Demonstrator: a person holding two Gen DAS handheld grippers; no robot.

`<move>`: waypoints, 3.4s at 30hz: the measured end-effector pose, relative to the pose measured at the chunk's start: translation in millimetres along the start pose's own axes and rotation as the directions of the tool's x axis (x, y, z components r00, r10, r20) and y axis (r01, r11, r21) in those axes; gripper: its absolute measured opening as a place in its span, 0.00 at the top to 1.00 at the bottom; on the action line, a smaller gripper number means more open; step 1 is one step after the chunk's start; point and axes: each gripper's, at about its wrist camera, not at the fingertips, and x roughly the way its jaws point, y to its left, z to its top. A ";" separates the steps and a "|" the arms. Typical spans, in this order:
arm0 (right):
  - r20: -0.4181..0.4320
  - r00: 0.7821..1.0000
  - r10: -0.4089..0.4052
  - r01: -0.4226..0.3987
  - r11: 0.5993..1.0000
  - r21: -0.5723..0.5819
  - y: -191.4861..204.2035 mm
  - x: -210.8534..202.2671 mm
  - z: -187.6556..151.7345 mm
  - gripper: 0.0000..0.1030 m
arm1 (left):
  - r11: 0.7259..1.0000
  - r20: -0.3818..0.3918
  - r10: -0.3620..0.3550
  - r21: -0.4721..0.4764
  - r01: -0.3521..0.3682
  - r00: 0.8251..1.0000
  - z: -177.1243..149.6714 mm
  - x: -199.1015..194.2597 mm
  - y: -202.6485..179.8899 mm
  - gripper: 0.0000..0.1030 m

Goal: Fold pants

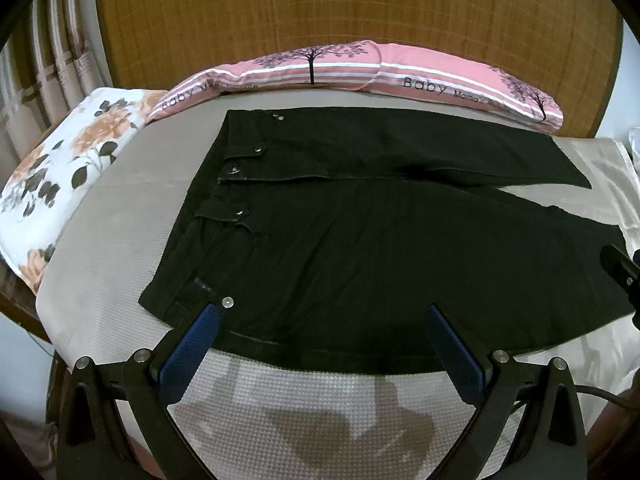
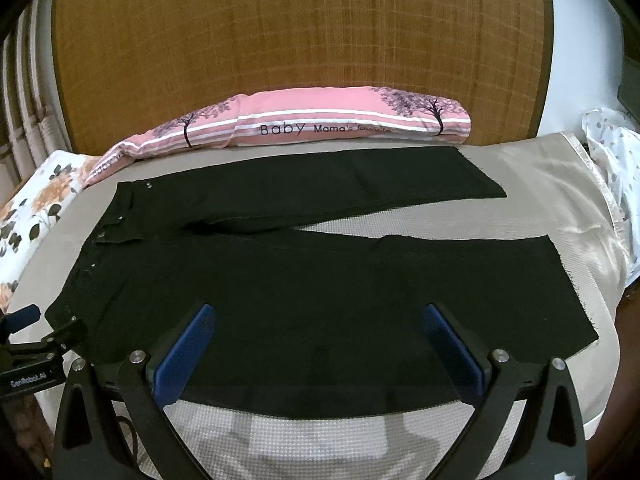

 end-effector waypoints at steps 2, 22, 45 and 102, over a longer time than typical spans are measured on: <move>-0.003 1.000 0.006 -0.006 1.000 0.002 0.7 0.2 -0.4 0.00 | 1.000 0.000 0.001 0.000 -0.001 1.000 0.3 0.9 0.2 0.01; 0.059 0.996 0.069 -0.073 0.996 0.052 -0.5 -1.1 -1.5 0.00 | 1.000 0.020 0.000 0.003 0.000 1.000 9.4 4.7 4.2 0.01; -0.029 0.997 0.072 -0.071 0.997 0.037 9.4 61.7 68.8 0.00 | 0.985 0.028 -0.125 -0.117 0.128 0.992 130.0 79.7 108.5 0.28; -0.442 0.784 0.435 -0.600 0.713 -0.362 81.3 315.8 251.9 0.19 | 0.665 0.302 -0.635 -0.256 0.702 0.711 235.8 166.1 196.4 0.93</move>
